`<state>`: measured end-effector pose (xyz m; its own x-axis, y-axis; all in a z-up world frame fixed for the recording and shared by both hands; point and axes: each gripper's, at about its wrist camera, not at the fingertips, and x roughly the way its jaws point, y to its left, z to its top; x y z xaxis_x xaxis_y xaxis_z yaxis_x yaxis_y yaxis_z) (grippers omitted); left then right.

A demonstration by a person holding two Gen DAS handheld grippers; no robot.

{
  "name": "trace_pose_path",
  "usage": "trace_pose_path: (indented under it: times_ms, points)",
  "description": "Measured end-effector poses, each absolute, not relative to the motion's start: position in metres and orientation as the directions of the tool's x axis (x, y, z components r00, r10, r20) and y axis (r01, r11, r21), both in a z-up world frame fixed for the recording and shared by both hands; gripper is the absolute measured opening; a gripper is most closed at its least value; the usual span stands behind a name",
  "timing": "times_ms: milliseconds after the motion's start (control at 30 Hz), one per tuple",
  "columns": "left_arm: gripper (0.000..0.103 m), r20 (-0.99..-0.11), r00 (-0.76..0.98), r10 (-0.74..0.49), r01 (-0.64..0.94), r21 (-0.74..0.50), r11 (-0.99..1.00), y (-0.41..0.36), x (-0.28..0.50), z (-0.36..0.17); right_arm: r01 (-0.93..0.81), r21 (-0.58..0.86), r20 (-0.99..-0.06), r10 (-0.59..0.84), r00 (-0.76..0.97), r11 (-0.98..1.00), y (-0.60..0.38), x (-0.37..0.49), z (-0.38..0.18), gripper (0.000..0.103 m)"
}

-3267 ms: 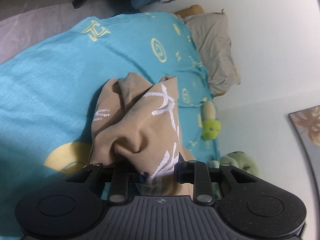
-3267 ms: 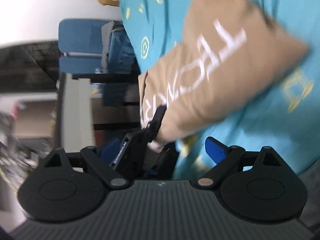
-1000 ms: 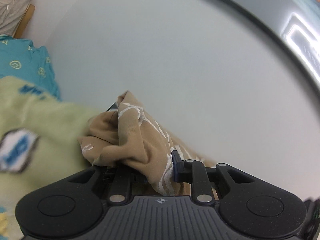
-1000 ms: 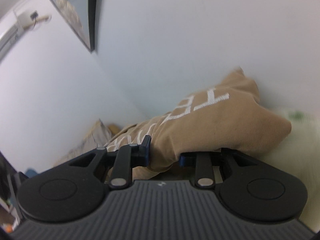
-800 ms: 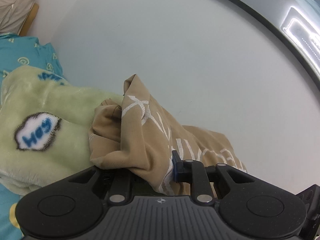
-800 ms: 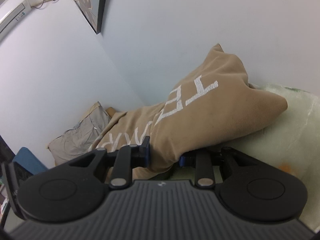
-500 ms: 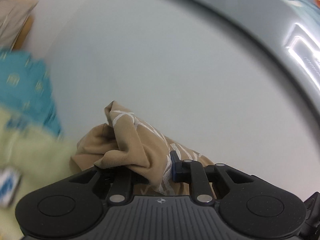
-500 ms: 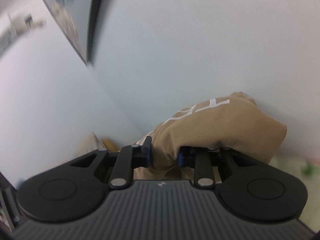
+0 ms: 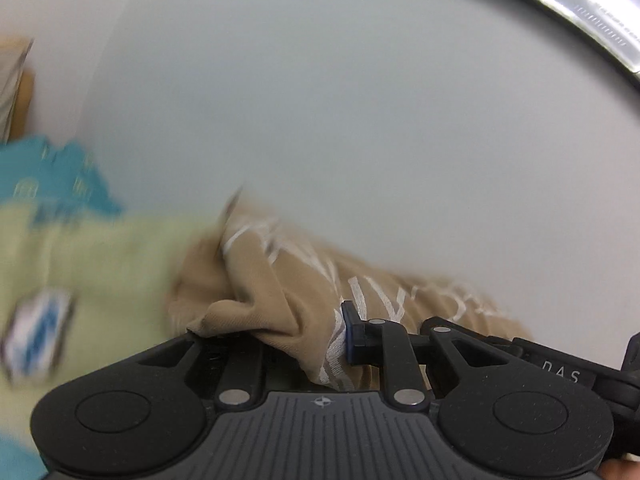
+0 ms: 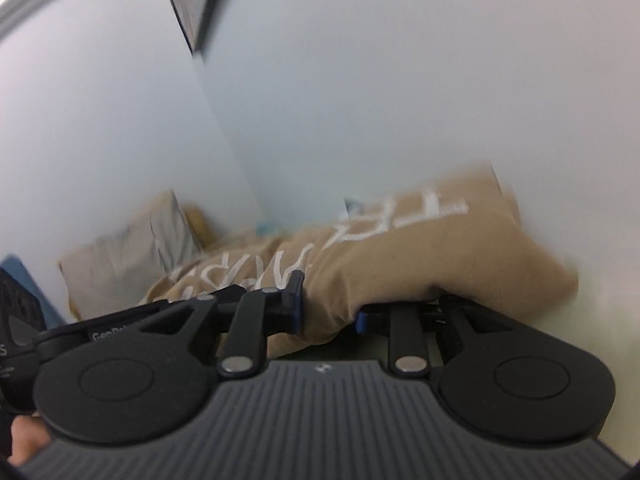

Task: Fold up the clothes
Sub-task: 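Carry the folded T-shirt with both grippers onto the green blanket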

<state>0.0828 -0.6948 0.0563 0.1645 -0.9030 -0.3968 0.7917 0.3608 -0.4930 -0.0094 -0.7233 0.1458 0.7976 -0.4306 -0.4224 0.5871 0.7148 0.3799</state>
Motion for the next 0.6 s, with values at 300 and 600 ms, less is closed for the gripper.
trace_pose_path:
  times_ms: [300, 600]
  points:
    - [0.087, -0.462, 0.291, -0.838, 0.818, -0.334, 0.468, -0.677, 0.058, 0.064, 0.678, 0.349, -0.503, -0.481, 0.718, 0.647, -0.714, 0.012, 0.161, 0.048]
    - [0.103, -0.414, 0.450, -0.791, 0.817, -0.165, 0.552, -0.574, 0.022, 0.174, 0.685, 0.271, -0.461, -0.534, 0.709, 0.676, -0.640, -0.038, 0.215, 0.085]
